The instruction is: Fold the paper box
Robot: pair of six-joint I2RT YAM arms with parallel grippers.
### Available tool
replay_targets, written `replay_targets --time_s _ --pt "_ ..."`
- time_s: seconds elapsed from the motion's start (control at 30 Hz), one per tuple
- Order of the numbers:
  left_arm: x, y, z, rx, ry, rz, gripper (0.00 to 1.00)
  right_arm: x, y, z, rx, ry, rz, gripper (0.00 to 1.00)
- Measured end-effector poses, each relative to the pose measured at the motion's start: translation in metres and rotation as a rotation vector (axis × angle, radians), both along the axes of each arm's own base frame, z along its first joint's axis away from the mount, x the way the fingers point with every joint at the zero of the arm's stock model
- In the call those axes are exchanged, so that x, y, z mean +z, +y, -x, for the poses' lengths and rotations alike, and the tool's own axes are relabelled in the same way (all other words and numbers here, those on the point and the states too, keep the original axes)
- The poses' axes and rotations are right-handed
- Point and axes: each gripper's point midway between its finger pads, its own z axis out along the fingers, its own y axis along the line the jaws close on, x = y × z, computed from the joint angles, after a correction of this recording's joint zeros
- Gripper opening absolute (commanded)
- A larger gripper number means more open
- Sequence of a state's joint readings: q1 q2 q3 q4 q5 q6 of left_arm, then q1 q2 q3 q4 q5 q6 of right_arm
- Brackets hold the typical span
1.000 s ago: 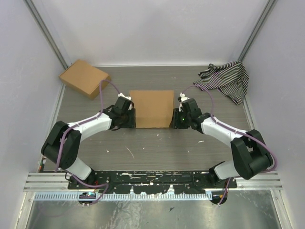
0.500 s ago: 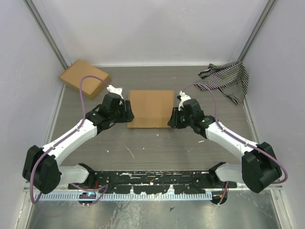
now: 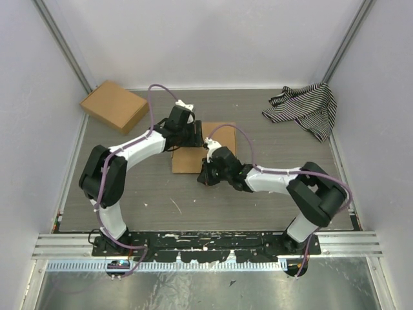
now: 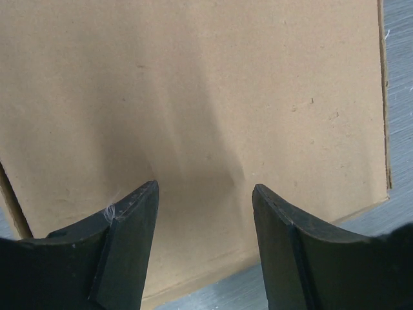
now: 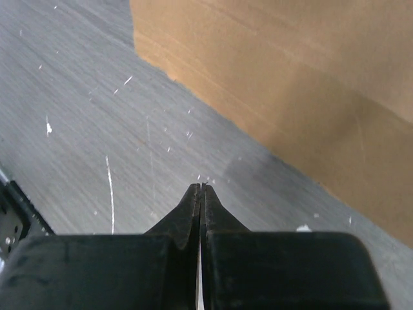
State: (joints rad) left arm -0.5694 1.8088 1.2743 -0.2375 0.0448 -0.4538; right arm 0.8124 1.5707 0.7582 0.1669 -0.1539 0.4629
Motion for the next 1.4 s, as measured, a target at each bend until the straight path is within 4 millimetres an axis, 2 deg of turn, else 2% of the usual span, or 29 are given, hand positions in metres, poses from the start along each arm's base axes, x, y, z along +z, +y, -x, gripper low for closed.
replay_targets --time_s 0.07,0.13,0.33,0.53,0.73,1.03,1.27,1.4 --pt "-0.007 -0.003 0.000 -0.014 0.016 -0.002 0.66 -0.009 0.006 -0.006 -0.002 -0.006 -0.008 0.01" --pt "-0.006 -0.005 0.000 -0.024 0.018 0.010 0.65 -0.014 0.010 -0.010 -0.005 -0.016 -0.017 0.01" --pt "-0.005 -0.009 0.003 -0.047 0.029 0.024 0.62 -0.015 0.019 -0.031 -0.047 -0.086 -0.048 0.05" --pt "-0.008 -0.013 0.009 -0.075 0.047 0.040 0.54 -0.009 0.011 -0.070 -0.226 -0.220 -0.051 0.01" --pt "-0.011 -0.018 0.008 -0.095 0.028 0.082 0.51 -0.008 0.000 -0.089 -0.375 -0.319 -0.078 0.01" --pt "-0.011 -0.024 0.009 -0.121 0.012 0.126 0.50 -0.004 -0.013 -0.096 -0.461 -0.385 -0.100 0.01" --pt "-0.010 -0.026 0.011 -0.135 0.021 0.138 0.50 0.006 -0.011 -0.077 -0.387 -0.380 -0.162 0.01" --pt "-0.010 -0.027 0.013 -0.142 0.027 0.141 0.50 0.012 -0.004 -0.074 -0.356 -0.382 -0.193 0.01"
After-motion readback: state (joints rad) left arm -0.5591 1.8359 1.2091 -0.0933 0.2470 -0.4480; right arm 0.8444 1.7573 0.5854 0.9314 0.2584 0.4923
